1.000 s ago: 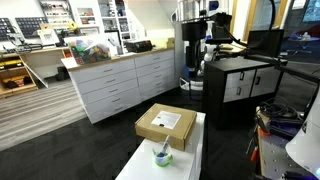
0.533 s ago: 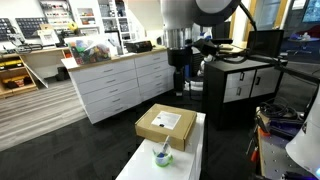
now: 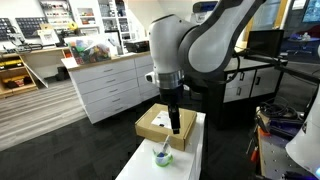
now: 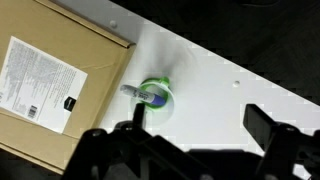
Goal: Remove the marker from the cup and put it on the box
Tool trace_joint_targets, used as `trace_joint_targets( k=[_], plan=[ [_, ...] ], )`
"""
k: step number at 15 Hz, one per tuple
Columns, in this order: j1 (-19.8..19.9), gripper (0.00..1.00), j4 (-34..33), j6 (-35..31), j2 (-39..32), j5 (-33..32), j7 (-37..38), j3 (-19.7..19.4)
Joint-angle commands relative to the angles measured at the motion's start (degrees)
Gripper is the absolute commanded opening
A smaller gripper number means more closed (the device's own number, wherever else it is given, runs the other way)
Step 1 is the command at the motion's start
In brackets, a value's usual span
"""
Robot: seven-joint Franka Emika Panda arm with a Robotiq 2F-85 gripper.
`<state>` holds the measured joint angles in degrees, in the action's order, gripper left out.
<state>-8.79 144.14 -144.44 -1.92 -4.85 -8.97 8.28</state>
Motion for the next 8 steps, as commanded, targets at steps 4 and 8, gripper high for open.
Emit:
trace_joint_targets(
  k=[4,8],
  plan=[
    [0.17,1.00,-1.60,-0.28,-3.14,-0.81,-0.18,0.36],
    [0.16,1.00,-1.84,-0.28,-3.17,-0.83,-0.24,0.37]
  ],
)
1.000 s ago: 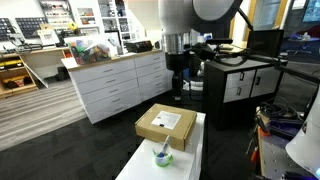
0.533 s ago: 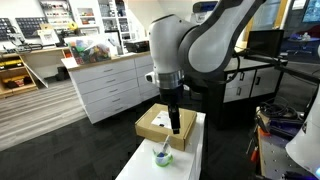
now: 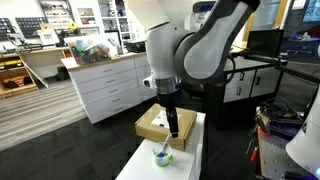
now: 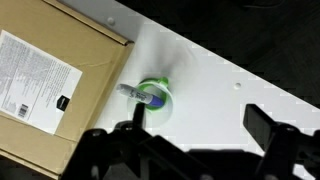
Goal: Remove the marker from the cup and put it on the box
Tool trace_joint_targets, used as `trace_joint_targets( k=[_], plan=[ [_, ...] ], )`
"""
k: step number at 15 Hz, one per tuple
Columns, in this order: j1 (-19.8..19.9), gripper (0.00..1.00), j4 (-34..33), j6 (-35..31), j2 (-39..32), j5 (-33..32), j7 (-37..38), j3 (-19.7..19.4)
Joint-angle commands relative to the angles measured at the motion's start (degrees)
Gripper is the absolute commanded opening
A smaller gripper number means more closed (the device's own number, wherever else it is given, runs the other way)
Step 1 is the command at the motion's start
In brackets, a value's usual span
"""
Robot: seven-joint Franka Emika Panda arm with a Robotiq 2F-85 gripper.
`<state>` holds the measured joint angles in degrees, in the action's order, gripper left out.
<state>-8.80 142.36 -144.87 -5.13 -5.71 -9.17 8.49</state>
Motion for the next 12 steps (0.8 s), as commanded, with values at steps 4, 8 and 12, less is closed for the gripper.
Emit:
trace_joint_targets(
  k=[4,8,12],
  plan=[
    [0.64,1.00,-0.31,-0.83,-1.84,-0.99,-1.81,-0.26],
    [2.67,1.00,-1.91,-2.21,-5.36,-1.88,-9.06,-1.44],
    [5.02,1.00,-4.10,-5.26,-9.09,-5.33,-15.71,-2.79]
  ],
)
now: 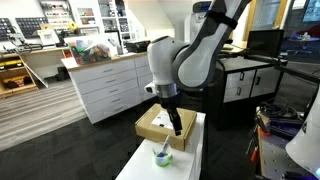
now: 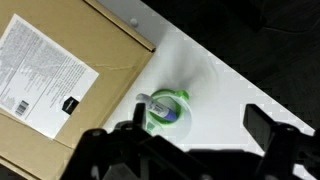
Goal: Remove the marker from the cup and put it on the box
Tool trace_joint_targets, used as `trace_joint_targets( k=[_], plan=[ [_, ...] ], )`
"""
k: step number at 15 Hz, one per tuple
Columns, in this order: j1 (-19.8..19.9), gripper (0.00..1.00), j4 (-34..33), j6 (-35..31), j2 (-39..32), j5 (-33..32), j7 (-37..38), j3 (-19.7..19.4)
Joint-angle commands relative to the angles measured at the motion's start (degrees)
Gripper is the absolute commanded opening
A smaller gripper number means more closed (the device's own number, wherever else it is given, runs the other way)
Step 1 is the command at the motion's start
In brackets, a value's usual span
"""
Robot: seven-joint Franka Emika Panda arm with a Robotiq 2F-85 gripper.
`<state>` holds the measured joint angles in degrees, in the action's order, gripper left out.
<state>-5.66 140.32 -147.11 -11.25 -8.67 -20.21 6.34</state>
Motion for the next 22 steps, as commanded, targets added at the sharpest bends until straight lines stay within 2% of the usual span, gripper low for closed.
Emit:
trace_joint_targets(
  k=[1,7,12,22],
  plan=[
    [2.73,1.00,-2.68,-4.38,-4.08,-2.15,-6.52,-0.63],
    [6.70,1.00,-8.35,-8.32,-13.30,-0.97,-16.34,1.57],
    [7.60,1.00,-12.07,-7.87,-18.93,-1.86,-20.99,2.69],
    [7.42,1.00,-12.82,-6.40,-21.20,-3.57,-23.33,1.86]
  ],
)
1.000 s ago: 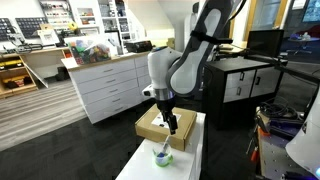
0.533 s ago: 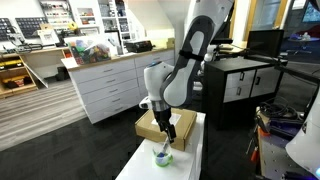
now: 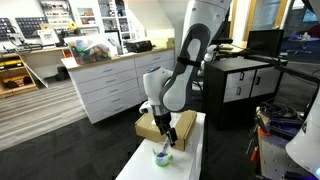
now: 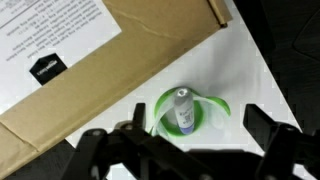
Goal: Remove the marker from the cup and put it on the box
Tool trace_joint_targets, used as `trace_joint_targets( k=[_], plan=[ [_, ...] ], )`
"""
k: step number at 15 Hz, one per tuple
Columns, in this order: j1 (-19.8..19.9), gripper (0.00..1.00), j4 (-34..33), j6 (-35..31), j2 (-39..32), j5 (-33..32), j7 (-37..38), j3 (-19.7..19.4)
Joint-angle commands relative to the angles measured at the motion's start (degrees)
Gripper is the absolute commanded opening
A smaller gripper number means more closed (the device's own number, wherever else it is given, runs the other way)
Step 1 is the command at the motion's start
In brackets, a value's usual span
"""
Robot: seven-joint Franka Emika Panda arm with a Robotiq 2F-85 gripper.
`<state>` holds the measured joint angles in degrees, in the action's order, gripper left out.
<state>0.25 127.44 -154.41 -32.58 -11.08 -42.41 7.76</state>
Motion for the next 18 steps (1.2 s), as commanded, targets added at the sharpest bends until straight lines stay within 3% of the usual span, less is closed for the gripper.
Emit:
trace_joint_targets(
  k=[1,9,10,11,18],
  plan=[
    [1.74,1.00,0.17,0.67,0.00,-1.04,-1.25,0.51],
    [2.40,1.00,-0.31,1.13,-2.25,-1.74,-2.71,0.48],
    [2.53,0.82,-0.42,1.07,-2.46,-1.57,-2.75,0.58],
    [2.54,0.72,-0.38,0.87,-2.54,-1.64,-2.79,0.56],
    [1.82,0.28,-0.30,1.33,-1.76,-2.88,-2.34,-0.03]
  ],
)
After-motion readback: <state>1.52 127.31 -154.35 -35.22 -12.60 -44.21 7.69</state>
